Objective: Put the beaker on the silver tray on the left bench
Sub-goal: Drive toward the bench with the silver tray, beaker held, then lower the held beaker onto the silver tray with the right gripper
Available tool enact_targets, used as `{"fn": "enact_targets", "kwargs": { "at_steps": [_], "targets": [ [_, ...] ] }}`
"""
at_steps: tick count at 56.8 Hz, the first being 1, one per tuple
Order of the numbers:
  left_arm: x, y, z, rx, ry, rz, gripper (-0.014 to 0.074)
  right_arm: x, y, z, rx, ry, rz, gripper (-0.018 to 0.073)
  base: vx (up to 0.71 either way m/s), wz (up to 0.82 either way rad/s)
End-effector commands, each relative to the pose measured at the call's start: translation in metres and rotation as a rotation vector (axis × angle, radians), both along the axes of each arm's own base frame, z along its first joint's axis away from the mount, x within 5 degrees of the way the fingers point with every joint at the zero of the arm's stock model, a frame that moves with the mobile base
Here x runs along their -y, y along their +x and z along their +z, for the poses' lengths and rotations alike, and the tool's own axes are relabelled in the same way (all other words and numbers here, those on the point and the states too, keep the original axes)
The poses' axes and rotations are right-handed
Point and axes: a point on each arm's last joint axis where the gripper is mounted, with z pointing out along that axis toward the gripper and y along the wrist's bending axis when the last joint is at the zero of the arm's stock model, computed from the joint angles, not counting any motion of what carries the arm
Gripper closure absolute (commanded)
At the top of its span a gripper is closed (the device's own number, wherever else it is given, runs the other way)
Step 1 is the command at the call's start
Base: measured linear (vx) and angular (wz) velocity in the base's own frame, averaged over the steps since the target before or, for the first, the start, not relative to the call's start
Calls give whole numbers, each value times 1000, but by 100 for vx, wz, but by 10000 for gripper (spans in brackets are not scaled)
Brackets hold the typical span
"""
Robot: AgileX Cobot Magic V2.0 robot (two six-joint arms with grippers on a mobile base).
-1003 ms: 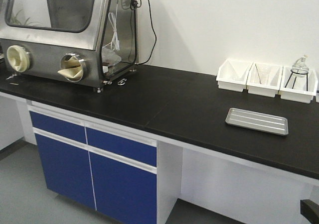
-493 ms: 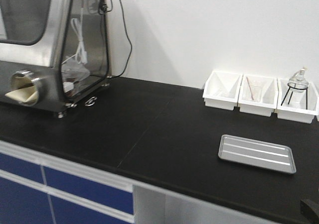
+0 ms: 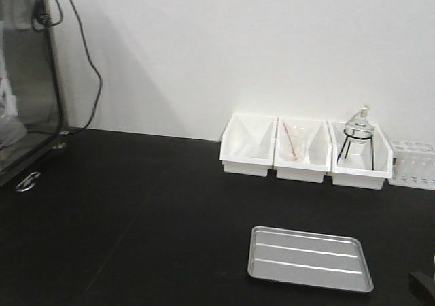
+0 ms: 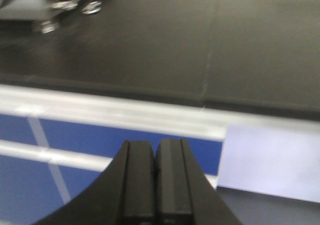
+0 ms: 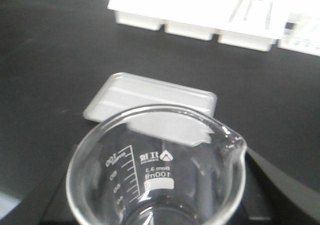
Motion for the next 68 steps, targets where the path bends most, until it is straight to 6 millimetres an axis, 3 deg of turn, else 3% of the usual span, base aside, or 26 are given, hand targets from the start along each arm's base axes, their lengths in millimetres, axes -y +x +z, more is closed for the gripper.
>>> {"fn": "enact_targets", "kwargs": {
  "at_steps": [1, 35, 61, 68],
  "targets": [
    [1, 1, -2, 66, -4, -8, 595, -3, 1, 16, 98, 4, 36, 562, 34, -47],
    [1, 1, -2, 66, -4, -8, 595, -3, 1, 16, 98, 4, 36, 562, 22, -47],
    [1, 1, -2, 66, -4, -8, 595, -3, 1, 17, 110, 9, 44, 562, 2, -5],
    [1, 1, -2, 66, -4, -8, 595, -9, 7, 24, 194, 11, 99, 562, 0, 0]
  ]
}}
